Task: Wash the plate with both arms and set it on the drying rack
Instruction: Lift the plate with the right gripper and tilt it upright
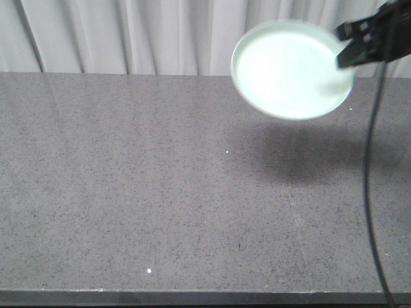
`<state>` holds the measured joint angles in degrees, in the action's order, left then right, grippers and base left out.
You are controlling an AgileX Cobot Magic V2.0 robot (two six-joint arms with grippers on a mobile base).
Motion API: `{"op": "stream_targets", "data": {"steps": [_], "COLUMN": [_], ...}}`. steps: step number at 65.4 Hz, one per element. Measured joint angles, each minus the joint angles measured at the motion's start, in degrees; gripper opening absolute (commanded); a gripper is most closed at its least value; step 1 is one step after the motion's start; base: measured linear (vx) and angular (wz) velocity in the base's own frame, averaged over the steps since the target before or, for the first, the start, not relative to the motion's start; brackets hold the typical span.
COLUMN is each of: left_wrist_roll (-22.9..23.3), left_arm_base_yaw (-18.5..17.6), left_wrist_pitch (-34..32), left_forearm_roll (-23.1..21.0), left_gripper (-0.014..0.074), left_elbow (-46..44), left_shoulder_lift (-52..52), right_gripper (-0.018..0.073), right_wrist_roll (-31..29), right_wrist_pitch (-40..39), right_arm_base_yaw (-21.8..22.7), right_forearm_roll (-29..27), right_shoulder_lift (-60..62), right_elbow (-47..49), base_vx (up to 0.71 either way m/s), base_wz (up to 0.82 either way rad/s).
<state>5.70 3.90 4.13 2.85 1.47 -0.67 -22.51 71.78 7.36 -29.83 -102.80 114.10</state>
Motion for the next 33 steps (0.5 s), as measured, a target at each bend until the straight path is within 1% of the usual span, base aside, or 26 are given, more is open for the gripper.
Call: {"op": "stream_targets", "data": {"steps": [6, 13, 24, 33], "left_wrist_roll": [0.0, 0.0, 0.0, 0.0], "left_arm_base_yaw": [0.0, 0.0, 0.0, 0.0], "left_wrist_pitch": [0.0, 0.0, 0.0, 0.0], "left_forearm_roll": [0.0, 0.0, 0.0, 0.0], "left_gripper": [-0.0006, -0.0006, -0.0006, -0.0006], "left_elbow": [0.0, 0.0, 0.0, 0.0], "left_shoulder_lift": [0.0, 0.0, 0.0, 0.0], "right_gripper": [-0.0006, -0.0006, -0.0006, -0.0006], "right_wrist_roll": [-2.2, -5.7, -11.3, -15.2], "right_wrist_pitch": [0.0, 0.0, 0.0, -0.1], "right_arm_base_yaw": [3.4, 7.5, 12.8, 15.0], "right_forearm_roll": [-4.1, -8.3, -12.8, -16.5], "right_shoulder_lift": [4.5, 10.1, 19.0, 27.3], "right_elbow": [-2.8, -9.5, -24.8, -37.1], "base_vx": [0.00, 0.00, 0.00, 0.00], "base_wz": [0.00, 0.00, 0.00, 0.00]}}
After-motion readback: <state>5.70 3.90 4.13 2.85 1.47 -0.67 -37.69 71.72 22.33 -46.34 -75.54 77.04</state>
